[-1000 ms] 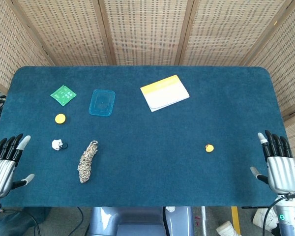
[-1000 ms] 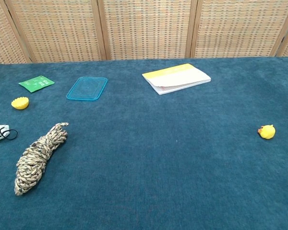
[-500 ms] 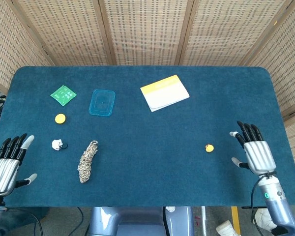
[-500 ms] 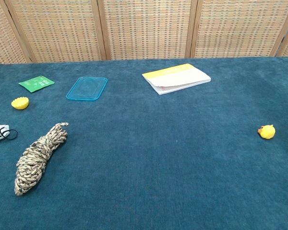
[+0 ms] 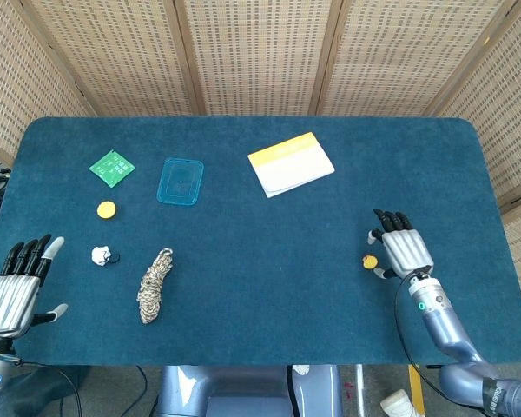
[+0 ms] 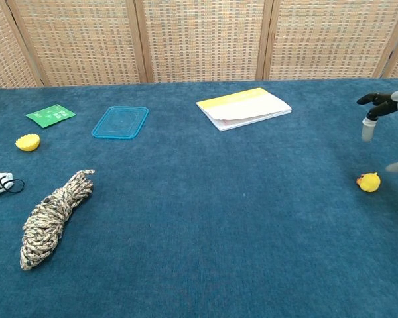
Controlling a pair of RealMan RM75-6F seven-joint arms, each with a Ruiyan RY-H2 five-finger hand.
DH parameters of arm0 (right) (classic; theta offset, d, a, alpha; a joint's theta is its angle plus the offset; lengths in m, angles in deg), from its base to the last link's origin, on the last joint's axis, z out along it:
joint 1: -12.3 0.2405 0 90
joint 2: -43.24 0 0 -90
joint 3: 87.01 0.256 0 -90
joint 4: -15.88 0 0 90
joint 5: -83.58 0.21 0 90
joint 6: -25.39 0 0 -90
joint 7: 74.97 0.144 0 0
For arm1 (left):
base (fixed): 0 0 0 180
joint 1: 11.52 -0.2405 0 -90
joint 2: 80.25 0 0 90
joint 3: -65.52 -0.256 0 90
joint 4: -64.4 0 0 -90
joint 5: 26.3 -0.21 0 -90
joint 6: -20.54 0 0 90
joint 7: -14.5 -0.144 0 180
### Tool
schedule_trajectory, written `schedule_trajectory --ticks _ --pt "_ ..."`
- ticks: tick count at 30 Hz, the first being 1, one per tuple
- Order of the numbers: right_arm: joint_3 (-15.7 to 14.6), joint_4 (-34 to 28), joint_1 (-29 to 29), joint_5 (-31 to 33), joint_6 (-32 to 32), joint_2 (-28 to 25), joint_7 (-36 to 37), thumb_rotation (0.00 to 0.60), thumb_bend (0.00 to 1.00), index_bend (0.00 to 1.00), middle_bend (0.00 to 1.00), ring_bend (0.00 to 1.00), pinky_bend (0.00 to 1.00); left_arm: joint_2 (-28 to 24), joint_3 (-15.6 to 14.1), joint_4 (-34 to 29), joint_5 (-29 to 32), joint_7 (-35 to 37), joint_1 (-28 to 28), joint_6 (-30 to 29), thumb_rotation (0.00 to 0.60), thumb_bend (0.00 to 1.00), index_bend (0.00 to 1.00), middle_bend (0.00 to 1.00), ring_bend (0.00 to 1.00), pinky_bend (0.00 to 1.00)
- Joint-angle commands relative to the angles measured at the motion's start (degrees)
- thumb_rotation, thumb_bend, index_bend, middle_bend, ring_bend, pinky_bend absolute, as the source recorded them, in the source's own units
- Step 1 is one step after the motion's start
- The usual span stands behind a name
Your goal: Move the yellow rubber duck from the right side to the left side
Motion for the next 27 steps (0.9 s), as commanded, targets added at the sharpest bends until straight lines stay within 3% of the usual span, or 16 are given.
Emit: schedule_trajectory --ticks 1,7,27 --pt "-0.34 1.44 1.62 2.57 1.23 1.88 -2.22 0.6 0.02 0.4 0.0 0.0 0.0 0.06 -0.01 0.05 0.18 -0.14 0.14 0.19 0.6 0.02 0.0 0.0 0.0 0.0" --pt "-1.51 4.71 2.91 3.97 1.4 4.29 -3.87 0.6 0.1 0.41 0.0 0.0 0.0 0.14 -0.15 0.03 0.27 -0.29 0.18 0.19 0.6 0.02 0.0 0.0 0.0 0.0" --pt "-4.1 11.88 4.59 6.7 3.16 8.05 -3.97 0.6 0.16 0.44 0.0 0.0 0.0 0.64 -0.26 0.33 1.22 -0.98 0.7 0.91 0.6 0.02 0.0 0.0 0.0 0.0"
